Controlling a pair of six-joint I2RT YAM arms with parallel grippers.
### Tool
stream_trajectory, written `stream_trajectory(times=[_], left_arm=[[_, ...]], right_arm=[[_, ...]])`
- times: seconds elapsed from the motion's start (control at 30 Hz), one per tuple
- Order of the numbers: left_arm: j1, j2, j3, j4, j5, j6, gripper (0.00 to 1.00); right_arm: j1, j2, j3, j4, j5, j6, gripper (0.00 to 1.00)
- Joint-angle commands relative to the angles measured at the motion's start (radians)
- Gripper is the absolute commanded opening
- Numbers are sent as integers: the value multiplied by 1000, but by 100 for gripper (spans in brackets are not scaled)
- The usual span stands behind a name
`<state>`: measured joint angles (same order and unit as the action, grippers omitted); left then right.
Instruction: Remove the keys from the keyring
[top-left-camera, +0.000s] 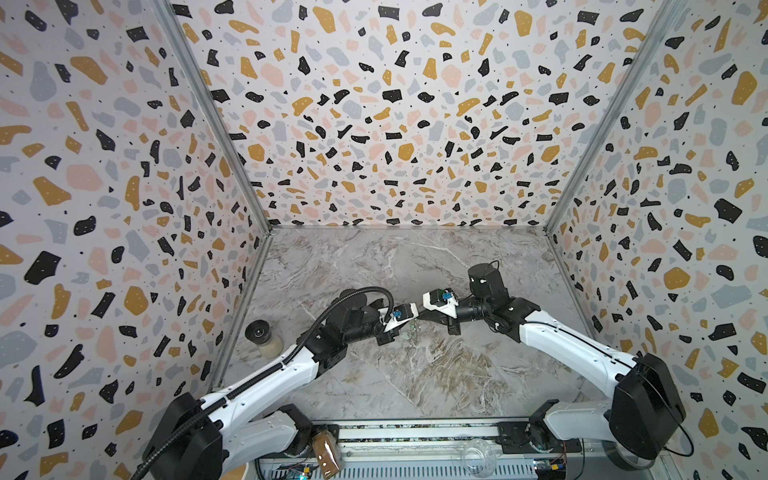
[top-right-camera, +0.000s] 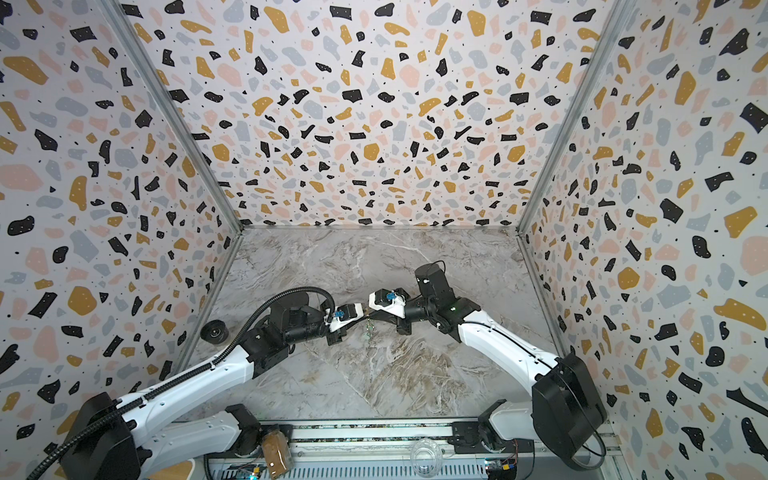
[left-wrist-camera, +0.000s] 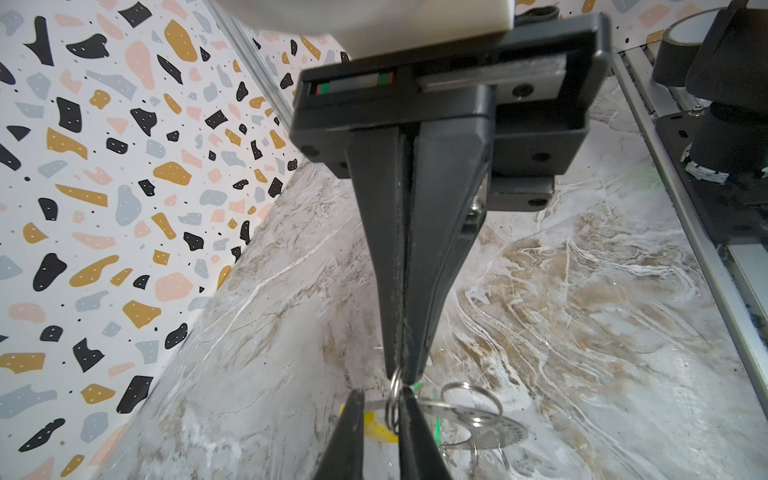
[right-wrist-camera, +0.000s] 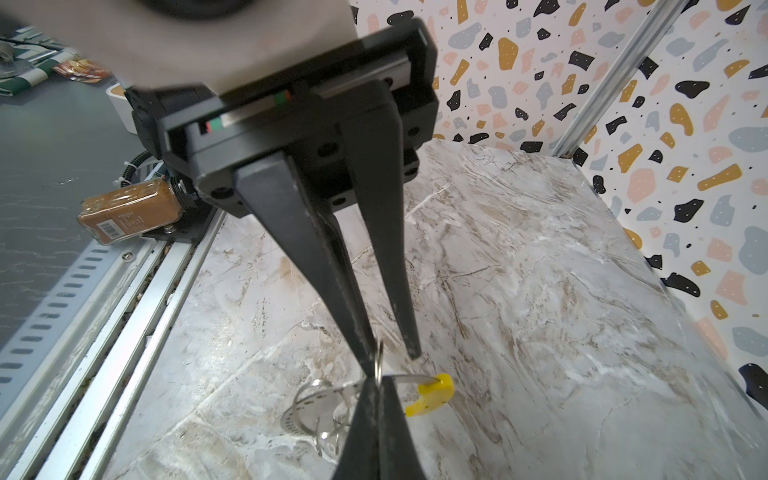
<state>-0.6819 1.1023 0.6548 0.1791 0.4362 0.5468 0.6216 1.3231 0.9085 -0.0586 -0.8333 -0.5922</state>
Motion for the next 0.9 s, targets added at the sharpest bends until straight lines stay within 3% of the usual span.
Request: stream_trajectory(times=[0.0,0.47,0.57,0.67,0.87], left_arm=[[-5,4,39,-2,-7,24,18],[-5,-1,29,49,41,-17,12],[-5,-5,27,50,44,-20,3],[-5,-7,27,54,48,-30,0],[-4,4,24,158,117,-131,0]], right_arm=[[6,-5,53,-18,-10,-4,0],[16,0,59,-38,10,-16,0],[17,-3,61,-40,12,-19,0],[17,-12,60,-38,22,-25,3],[-28,-93,52,-41,65,-52,23]])
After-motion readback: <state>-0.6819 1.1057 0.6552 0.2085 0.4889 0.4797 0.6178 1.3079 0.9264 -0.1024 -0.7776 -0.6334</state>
